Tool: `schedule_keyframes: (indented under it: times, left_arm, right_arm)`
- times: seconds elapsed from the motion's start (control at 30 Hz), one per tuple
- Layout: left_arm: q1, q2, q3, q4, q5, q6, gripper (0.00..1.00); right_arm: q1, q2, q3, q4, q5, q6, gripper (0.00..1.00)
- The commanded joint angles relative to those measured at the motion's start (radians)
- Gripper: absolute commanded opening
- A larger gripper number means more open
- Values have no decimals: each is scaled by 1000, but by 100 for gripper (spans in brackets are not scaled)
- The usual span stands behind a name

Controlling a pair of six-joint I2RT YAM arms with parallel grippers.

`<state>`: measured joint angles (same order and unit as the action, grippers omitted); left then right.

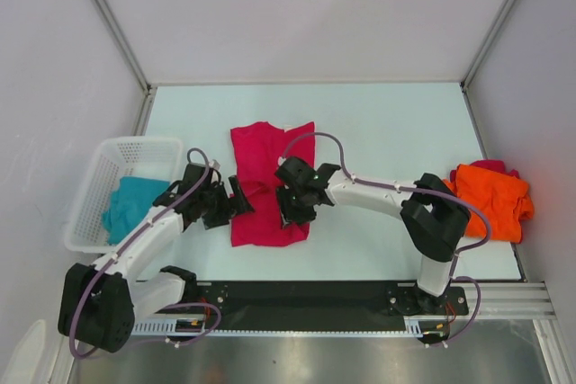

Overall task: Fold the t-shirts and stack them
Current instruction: Fold the folded rectangular tshirt in 1/3 of the way

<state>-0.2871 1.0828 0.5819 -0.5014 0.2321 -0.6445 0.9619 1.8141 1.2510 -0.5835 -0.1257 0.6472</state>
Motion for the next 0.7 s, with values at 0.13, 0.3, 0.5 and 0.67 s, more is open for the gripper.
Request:
schedule_keyframes:
  times: [0.13, 0.3, 0.5, 0.67]
  left_arm:
    - [6, -96, 6, -39, -22, 5, 94]
    - [5, -121, -16, -34, -16, 5, 94]
    - [5, -139, -25, -35, -1, 5, 95]
    - [5, -149, -25, -37, 7, 5, 94]
  right_arm:
    - [37, -7, 153, -82, 70, -8, 47]
    - [81, 5, 174, -105, 80, 20, 46]
    - [155, 1, 289, -212, 172, 34, 46]
    - [184, -13, 338, -240, 184, 51, 46]
